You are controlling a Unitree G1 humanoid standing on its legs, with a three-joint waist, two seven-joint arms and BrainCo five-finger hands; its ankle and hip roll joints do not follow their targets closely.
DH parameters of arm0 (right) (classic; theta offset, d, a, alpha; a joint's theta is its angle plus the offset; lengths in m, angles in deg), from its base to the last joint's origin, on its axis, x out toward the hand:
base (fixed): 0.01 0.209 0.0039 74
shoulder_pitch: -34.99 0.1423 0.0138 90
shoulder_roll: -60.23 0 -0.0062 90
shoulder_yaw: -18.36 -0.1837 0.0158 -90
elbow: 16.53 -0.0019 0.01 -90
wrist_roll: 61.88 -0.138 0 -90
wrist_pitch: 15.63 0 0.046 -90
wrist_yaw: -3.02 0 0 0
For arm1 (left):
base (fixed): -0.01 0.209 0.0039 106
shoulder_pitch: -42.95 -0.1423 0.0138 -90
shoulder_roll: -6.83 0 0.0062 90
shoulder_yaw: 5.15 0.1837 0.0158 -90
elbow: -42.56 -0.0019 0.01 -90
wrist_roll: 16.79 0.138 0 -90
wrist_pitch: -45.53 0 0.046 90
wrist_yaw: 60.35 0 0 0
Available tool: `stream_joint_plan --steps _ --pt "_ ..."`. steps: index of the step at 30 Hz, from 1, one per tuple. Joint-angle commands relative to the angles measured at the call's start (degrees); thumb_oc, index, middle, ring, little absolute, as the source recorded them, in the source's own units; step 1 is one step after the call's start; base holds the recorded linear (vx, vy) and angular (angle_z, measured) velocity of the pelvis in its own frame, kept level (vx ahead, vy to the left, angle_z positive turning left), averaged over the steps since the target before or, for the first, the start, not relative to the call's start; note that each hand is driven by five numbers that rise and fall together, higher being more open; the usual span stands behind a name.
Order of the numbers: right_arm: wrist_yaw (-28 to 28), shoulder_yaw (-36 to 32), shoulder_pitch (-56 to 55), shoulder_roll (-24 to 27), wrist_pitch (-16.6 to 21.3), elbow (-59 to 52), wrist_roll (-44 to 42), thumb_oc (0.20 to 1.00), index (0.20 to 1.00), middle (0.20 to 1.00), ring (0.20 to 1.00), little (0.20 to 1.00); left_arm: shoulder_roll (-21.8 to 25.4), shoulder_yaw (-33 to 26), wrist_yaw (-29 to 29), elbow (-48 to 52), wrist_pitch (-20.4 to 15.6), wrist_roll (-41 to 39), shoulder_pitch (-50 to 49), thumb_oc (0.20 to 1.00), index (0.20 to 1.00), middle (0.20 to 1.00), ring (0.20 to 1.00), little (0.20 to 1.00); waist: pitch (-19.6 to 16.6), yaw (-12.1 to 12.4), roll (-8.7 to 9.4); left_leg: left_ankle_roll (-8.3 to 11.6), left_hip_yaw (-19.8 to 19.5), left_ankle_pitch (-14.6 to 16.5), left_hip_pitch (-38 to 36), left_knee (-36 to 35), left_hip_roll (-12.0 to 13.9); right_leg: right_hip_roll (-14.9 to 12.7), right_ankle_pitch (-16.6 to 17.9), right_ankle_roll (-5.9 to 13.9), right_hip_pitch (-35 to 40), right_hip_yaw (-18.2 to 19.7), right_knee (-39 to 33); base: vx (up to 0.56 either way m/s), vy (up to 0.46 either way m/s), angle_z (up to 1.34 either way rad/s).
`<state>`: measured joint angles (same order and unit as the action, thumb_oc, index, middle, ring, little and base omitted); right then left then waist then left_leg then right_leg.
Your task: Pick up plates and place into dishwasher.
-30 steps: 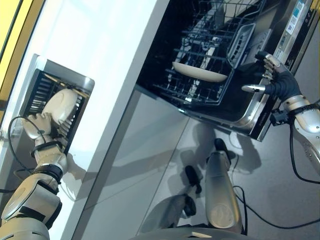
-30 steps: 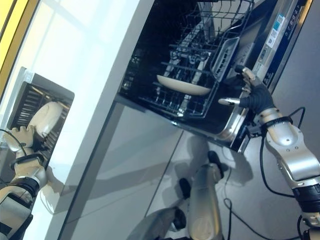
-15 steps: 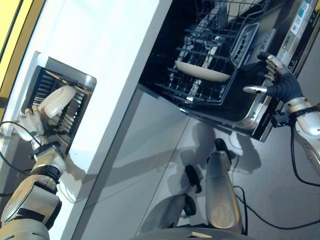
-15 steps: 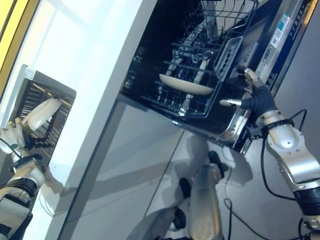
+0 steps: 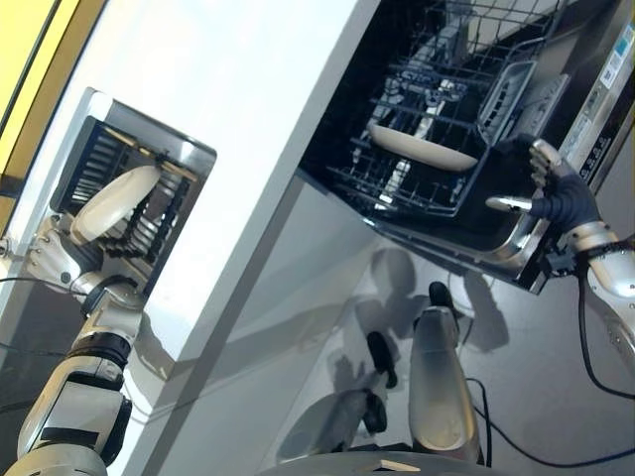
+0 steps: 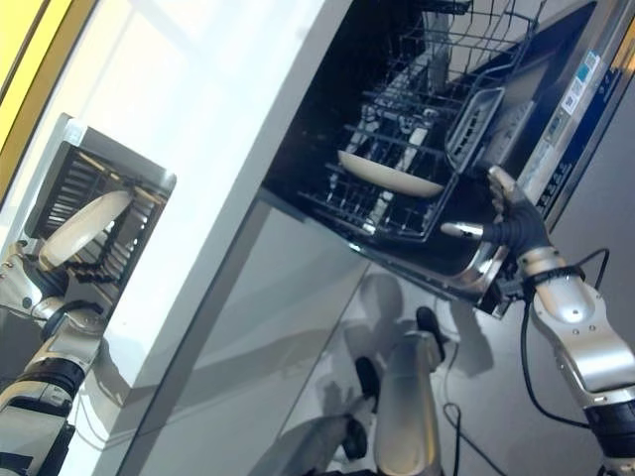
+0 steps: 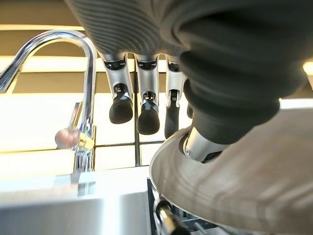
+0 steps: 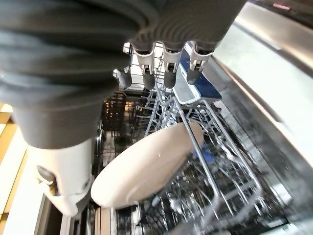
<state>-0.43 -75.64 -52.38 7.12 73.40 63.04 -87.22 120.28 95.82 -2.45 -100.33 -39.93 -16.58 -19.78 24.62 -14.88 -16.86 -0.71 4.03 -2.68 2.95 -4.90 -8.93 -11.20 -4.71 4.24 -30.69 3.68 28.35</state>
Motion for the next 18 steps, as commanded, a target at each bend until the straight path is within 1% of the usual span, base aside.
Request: stream_joint_plan --steps 1,8,16,18 --pt "1.44 -4.73 -4.33 -1.69 5.53 -7.62 1.3 1.0 1.0 1.0 1.0 1.0 -6.37 -0.29 2.36 0.94 -1.99 -0.85 -2.19 0.2 0.2 0.2 0.2 0.2 -2.34 -2.14 2.31 2.64 -2.95 -1.43 -2.32 0.72 0.3 3.56 13.52 0.99 2.11 -0.11 -16.33 -0.01 -0.008 0.1" --pt "3.97 -7.34 -9.58 -4.14 6.69 -8.43 1.75 1.0 1.0 1.0 1.0 1.0 -5.65 -3.2 0.98 2.23 -1.65 0.3 -7.97 0.2 0.2 0.2 0.2 0.2 -6.2 -1.02 2.05 2.06 -3.36 -0.23 -5.39 1.06 0.14 2.84 12.9 1.35 8.57 -1.63 -18.94 0.01 -0.02 0.15" --pt "6.75 -10.0 -15.19 -8.01 7.19 -9.29 2.39 1.0 1.0 1.0 1.0 1.0 -5.41 -6.84 0.24 4.66 -1.81 6.66 -15.91 0.2 0.2 0.2 0.2 0.2 -11.65 0.76 1.36 1.5 -4.5 0.43 -8.46 0.48 0.04 2.07 11.35 1.96 17.15 -4.06 -22.48 0.02 -0.037 0.12" --pt "6.94 -10.45 -15.99 -8.62 6.94 -9.51 2.24 1.0 1.0 1.0 1.0 1.0 -5.59 -7.33 -0.25 5.44 -2.05 9.57 -17.62 0.2 0.2 0.2 0.2 0.2 -12.63 1.2 1.36 1.35 -4.81 0.79 -9.12 0.42 -0.06 1.67 10.95 2.13 19.32 -4.87 -23.62 0.03 -0.033 0.12"
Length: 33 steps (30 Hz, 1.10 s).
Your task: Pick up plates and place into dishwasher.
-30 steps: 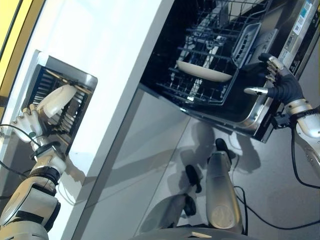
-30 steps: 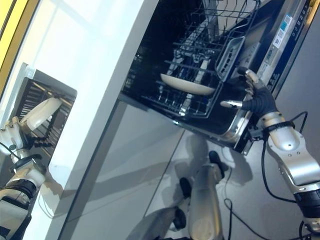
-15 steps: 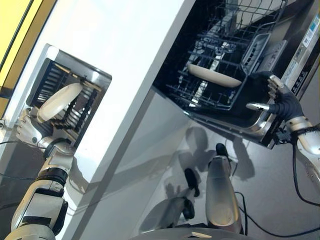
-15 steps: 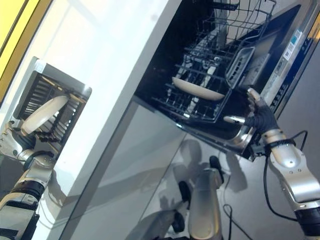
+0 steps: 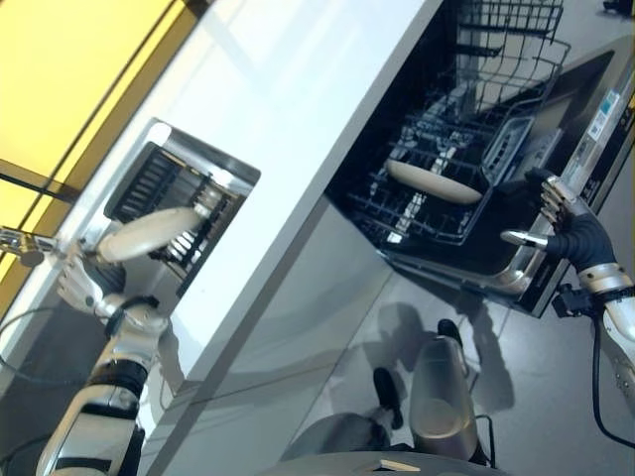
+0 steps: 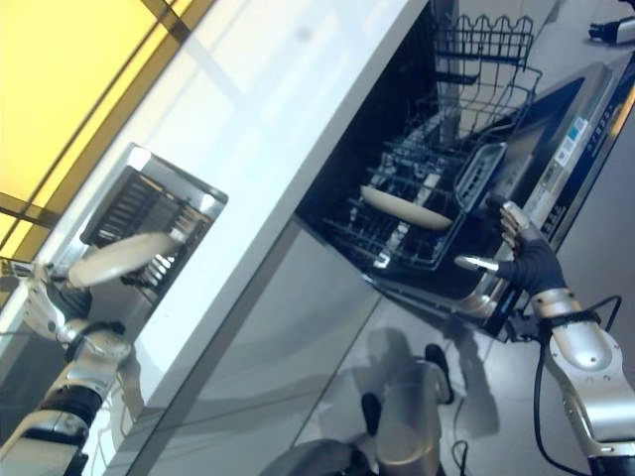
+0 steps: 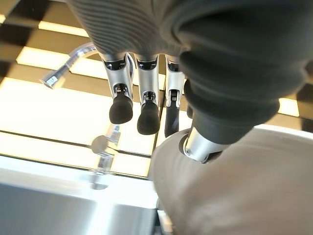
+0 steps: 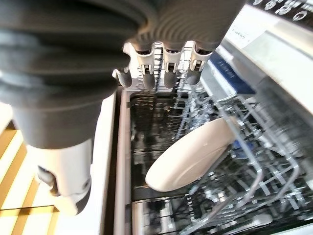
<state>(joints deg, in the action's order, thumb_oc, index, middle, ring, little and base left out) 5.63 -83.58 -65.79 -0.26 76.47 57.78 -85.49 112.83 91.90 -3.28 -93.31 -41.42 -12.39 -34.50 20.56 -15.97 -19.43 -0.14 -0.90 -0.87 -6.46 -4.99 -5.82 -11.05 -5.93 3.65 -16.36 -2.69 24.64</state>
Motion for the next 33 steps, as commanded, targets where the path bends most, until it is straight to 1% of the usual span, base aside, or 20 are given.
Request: stream_joint_plan --steps 1,5,10,14,21,24,25,26,27,33 --pt "0.91 -2.75 -2.88 -1.36 3.67 -4.36 0.41 1.0 1.0 1.0 1.0 1.0 1.94 -3.32 0.17 -1.35 -0.69 6.95 -3.52 0.2 0.2 0.2 0.2 0.2 -9.01 2.45 3.94 0.75 0.03 -0.84 0.03 0.57 -3.23 1.29 11.97 2.83 6.01 1.14 -20.37 0.04 -0.03 0.2" --pt "1.24 -3.98 -4.08 -1.76 2.15 -4.69 0.02 1.0 1.0 1.0 1.0 1.0 1.84 -2.97 0.16 0.16 -0.96 12.0 -5.85 0.2 0.2 0.2 0.2 0.2 -9.85 2.86 3.9 0.48 -0.39 -0.31 -0.95 0.65 -3.44 0.86 11.33 2.94 8.26 0.57 -21.03 0.07 -0.01 0.12" --pt "2.01 -5.93 -5.58 -1.71 0.06 -5.56 -1.09 1.0 1.0 1.0 1.0 1.0 1.43 -3.99 -0.38 2.98 -1.65 13.75 -8.96 0.2 0.2 0.2 0.2 0.2 -10.11 3.32 4.12 0.13 -0.76 -0.31 -1.05 0.47 -3.47 0.94 11.28 3.04 8.83 1.01 -21.23 0.05 -0.017 0.03" --pt "1.58 -6.42 -6.11 -2.2 0.13 -5.51 -1.59 1.0 1.0 1.0 1.0 1.0 0.96 -4.13 -1.03 4.28 -1.78 15.55 -10.01 0.2 0.2 0.2 0.2 0.2 -10.23 3.45 4.61 -0.24 -0.36 0.1 -0.82 0.95 -3.53 1.03 11.26 3.26 8.01 1.47 -20.34 0.01 -0.024 0.02" --pt "1.29 -6.36 -6.73 -3.0 1.51 -4.47 -1.53 1.0 1.0 1.0 1.0 1.0 0.72 -4.04 -0.73 5.66 -2.19 19.76 -10.82 0.2 0.2 0.2 0.2 0.2 -10.8 3.79 5.09 -0.94 -0.31 0.87 -1.28 1.42 -3.93 0.94 11.12 3.41 8.65 1.62 -20.41 0.03 -0.012 0.0" --pt "0.98 -6.42 -7.62 -3.08 1.62 -4.49 -1.48 1.0 1.0 1.0 1.0 1.0 0.98 -3.47 0.1 6.43 -1.75 23.69 -11.39 0.2 0.2 0.2 0.2 0.2 -10.79 3.87 5.12 -1.15 -0.58 1.17 -1.49 1.84 -4.23 0.95 11.0 3.47 8.81 1.85 -20.08 0.07 0.001 0.01" --pt "1.01 -6.55 -7.87 -2.93 1.48 -4.49 -1.59 1.0 1.0 1.0 1.0 1.0 1.13 -3.18 0.25 6.66 -0.86 26.05 -11.57 0.2 0.2 0.2 0.2 0.2 -10.73 3.89 5.08 -1.2 -0.65 1.22 -1.53 1.97 -4.33 0.95 11.0 3.48 8.83 1.91 -19.95 0.07 0.01 0.02" --pt "1.07 -6.66 -8.08 -2.8 1.32 -4.51 -1.61 1.0 1.0 1.0 1.0 1.0 1.45 -2.84 0.17 6.94 0.18 28.27 -11.69 0.545 0.545 0.545 0.545 0.545 -10.68 3.9 4.99 -1.25 -0.71 1.29 -1.58 2.08 -4.42 0.91 10.99 3.52 8.8 1.95 -19.8 0.07 0.016 0.02" --pt "1.23 -6.86 -8.22 -2.53 1.08 -4.58 -1.91 1.0 1.0 1.0 1.0 1.0 1.91 -2.42 -0.11 7.08 1.3 30.42 -11.81 1.0 1.0 1.0 1.0 1.0 -10.59 3.82 4.91 -1.29 -0.74 1.35 -1.6 2.19 -4.48 0.92 11.0 3.54 8.62 2.02 -19.58 0.06 0.018 0.01" --pt "1.48 -7.43 -8.43 -0.27 0.41 -4.45 -3.35 1.0 1.0 1.0 1.0 1.0 4.0 1.37 1.95 7.19 5.72 42.78 -11.62 1.0 1.0 1.0 1.0 1.0 -9.66 3.15 4.44 -1.4 -0.37 1.59 -1.02 2.96 -4.7 1.12 11.06 3.59 7.18 2.88 -18.42 0.04 0.027 -0.04"
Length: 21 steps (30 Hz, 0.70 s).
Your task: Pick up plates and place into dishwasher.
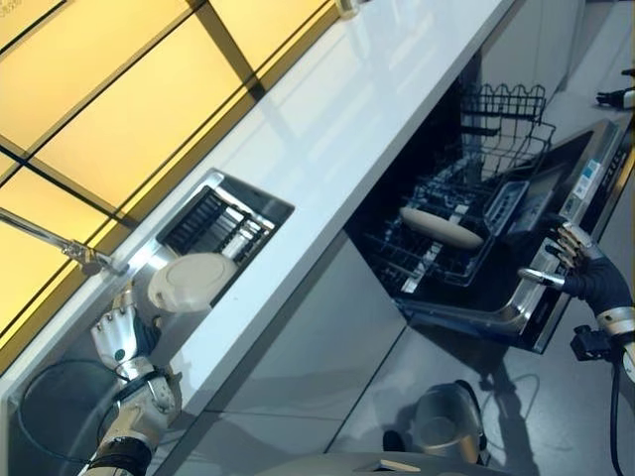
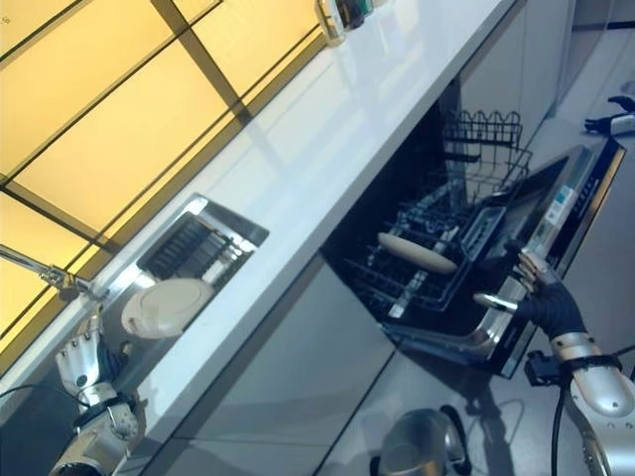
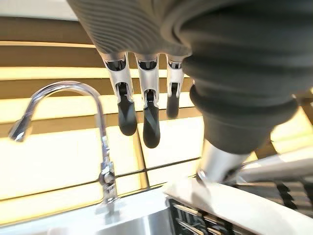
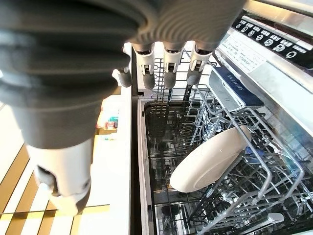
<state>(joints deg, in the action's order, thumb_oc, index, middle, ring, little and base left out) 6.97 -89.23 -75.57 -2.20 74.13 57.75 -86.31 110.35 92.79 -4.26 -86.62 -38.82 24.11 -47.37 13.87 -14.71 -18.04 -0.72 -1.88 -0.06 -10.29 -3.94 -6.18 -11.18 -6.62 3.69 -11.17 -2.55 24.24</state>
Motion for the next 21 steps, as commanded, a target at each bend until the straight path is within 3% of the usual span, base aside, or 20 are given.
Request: stream_joint_plan --steps 1,10,21 --pt "0.17 -1.88 1.35 2.08 2.7 -4.32 -2.63 1.0 1.0 1.0 1.0 1.0 6.83 1.33 2.63 0.66 3.98 7.67 1.44 1.0 1.0 1.0 1.0 1.0 -2.75 1.72 2.89 -0.83 0.64 0.79 2.9 1.98 -4.4 1.28 11.79 3.58 1.69 2.88 -17.84 0.03 0.05 -0.05" --pt "0.61 -2.3 3.3 6.47 1.49 -3.52 -3.81 1.0 1.0 1.0 1.0 1.0 7.38 8.12 -6.12 -2.57 14.1 15.6 4.79 1.0 1.0 1.0 1.0 1.0 -0.58 0.06 1.63 -0.67 1.64 0.42 4.91 3.0 -4.8 1.54 12.65 3.59 -2.3 4.29 -16.17 0.0 0.063 -0.08" --pt "0.51 -2.29 5.49 10.58 0.59 -2.39 -4.92 1.0 1.0 1.0 1.0 1.0 6.03 12.18 -5.96 -6.39 17.89 18.42 8.12 1.0 1.0 1.0 1.0 1.0 1.53 -1.1 1.06 -0.13 2.25 -0.37 7.29 3.81 -5.04 1.69 13.63 3.31 -6.51 5.39 -14.74 -0.01 0.048 -0.04"
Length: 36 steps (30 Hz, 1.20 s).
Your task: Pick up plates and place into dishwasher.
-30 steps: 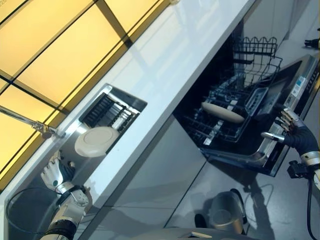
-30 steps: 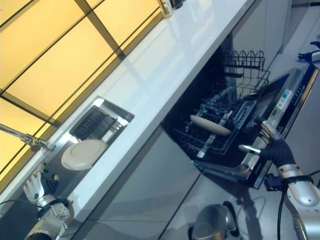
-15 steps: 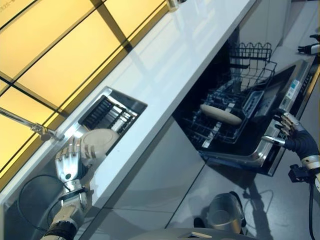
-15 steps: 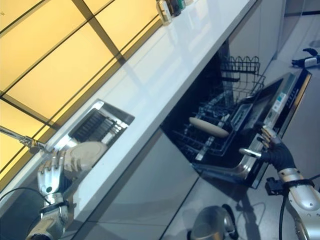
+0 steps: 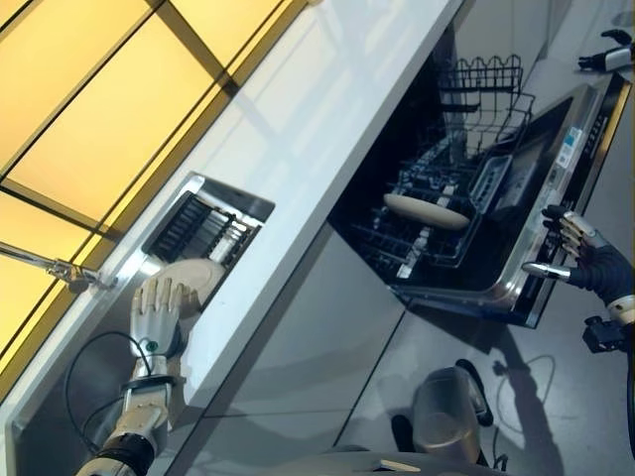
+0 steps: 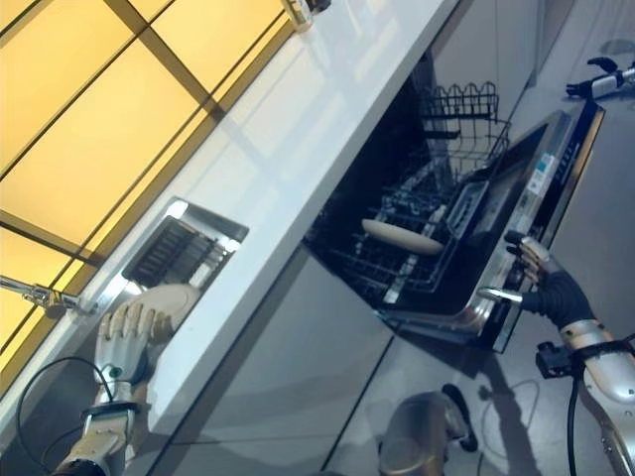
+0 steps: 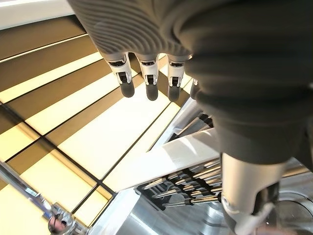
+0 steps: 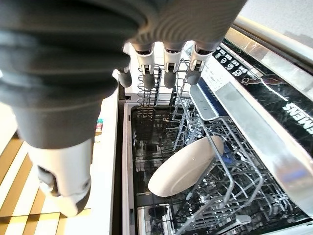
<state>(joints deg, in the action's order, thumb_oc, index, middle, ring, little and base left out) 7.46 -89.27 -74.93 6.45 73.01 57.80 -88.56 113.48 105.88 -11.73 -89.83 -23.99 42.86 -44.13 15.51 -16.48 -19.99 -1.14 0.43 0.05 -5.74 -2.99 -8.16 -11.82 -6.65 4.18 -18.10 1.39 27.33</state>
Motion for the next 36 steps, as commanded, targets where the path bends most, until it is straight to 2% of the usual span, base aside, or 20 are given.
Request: stream_joint_plan --steps 1,12,13,14,22,36 --pt "-0.13 -2.05 5.47 2.56 1.66 -2.16 -2.8 1.0 1.0 1.0 1.0 1.0 2.96 -0.45 2.04 -3.37 3.91 -1.28 5.73 1.0 1.0 1.0 1.0 1.0 0.52 0.45 3.01 0.44 0.04 -0.74 3.17 2.88 -3.01 2.45 13.84 2.73 -0.4 1.62 -17.55 -0.06 0.049 -0.02" --pt "-2.54 0.21 11.36 5.88 1.85 -1.1 -4.48 1.0 1.0 1.0 1.0 1.0 2.57 3.51 4.18 -4.65 10.11 -6.47 15.0 1.0 1.0 1.0 1.0 1.0 4.33 -0.48 4.15 1.25 0.87 -2.51 7.79 2.66 -2.55 3.78 15.15 2.36 -7.98 3.39 -15.41 -0.08 0.02 -0.09" --pt "-2.73 0.48 11.93 6.04 1.88 -1.04 -4.49 1.0 1.0 1.0 1.0 1.0 2.4 3.8 3.39 -5.09 10.51 -7.81 16.01 0.805 0.805 0.805 0.805 0.805 4.62 -0.66 4.2 1.34 0.89 -2.66 8.03 2.52 -2.54 3.9 15.31 2.35 -8.49 3.51 -15.38 -0.06 0.016 -0.05" --pt "-2.82 0.98 12.79 6.13 1.91 -0.71 -4.35 1.0 1.0 1.0 1.0 1.0 2.15 4.21 2.61 -5.78 10.79 -9.18 17.0 0.2 0.2 0.2 0.2 0.2 4.97 -0.86 4.28 1.49 0.91 -2.89 8.23 2.33 -2.45 3.96 15.41 2.33 -8.86 3.6 -15.31 -0.05 0.018 0.0" --pt "-3.04 2.0 14.61 6.08 2.67 0.15 -4.22 1.0 1.0 1.0 1.0 1.0 2.06 4.96 0.94 -8.33 8.95 -12.57 21.04 0.2 0.2 0.2 0.2 0.2 5.59 -1.22 4.95 1.8 1.34 -3.59 8.76 1.14 -2.07 4.42 16.31 2.44 -10.01 4.07 -15.99 -0.01 -0.001 -0.01" --pt "-0.69 1.53 11.91 3.24 4.16 0.42 -1.87 1.0 1.0 1.0 1.0 1.0 3.07 3.69 2.35 -9.96 4.3 -15.26 19.23 0.2 0.2 0.2 0.2 0.2 4.55 -1.39 4.02 1.69 0.82 -3.57 4.96 -0.71 -2.19 3.62 16.33 2.27 -5.31 2.76 -18.24 0.0 0.001 0.0"
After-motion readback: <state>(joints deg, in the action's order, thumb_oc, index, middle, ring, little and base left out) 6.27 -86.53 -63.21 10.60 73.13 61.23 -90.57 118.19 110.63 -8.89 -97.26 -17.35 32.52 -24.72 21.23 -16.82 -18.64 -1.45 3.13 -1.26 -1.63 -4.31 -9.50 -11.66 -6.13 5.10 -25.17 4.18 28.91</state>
